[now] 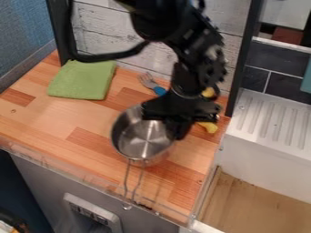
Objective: Moved a silver on the right side of the table
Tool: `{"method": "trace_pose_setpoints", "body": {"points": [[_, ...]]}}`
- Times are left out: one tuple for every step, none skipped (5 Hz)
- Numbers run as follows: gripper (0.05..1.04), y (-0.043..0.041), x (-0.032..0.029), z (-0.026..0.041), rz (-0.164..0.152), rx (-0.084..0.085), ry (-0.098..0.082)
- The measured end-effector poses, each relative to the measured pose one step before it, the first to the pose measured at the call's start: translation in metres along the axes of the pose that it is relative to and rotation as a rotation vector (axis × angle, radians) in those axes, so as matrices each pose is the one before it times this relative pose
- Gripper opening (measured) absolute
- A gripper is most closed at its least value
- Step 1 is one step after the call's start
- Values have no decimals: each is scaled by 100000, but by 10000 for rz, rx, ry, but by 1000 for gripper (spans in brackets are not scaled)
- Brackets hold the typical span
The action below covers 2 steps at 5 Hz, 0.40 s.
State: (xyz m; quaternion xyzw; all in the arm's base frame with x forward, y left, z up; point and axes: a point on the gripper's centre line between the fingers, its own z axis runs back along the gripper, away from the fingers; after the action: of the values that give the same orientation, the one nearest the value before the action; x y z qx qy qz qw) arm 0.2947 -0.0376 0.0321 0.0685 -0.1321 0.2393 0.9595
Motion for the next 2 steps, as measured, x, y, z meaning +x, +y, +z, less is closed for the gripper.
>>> {"method": "trace_pose_setpoints", "body": {"points": [[79,-1969,-946,-940,-596,83,26],[79,-767,-247,-1041,-218,283,182]]}}
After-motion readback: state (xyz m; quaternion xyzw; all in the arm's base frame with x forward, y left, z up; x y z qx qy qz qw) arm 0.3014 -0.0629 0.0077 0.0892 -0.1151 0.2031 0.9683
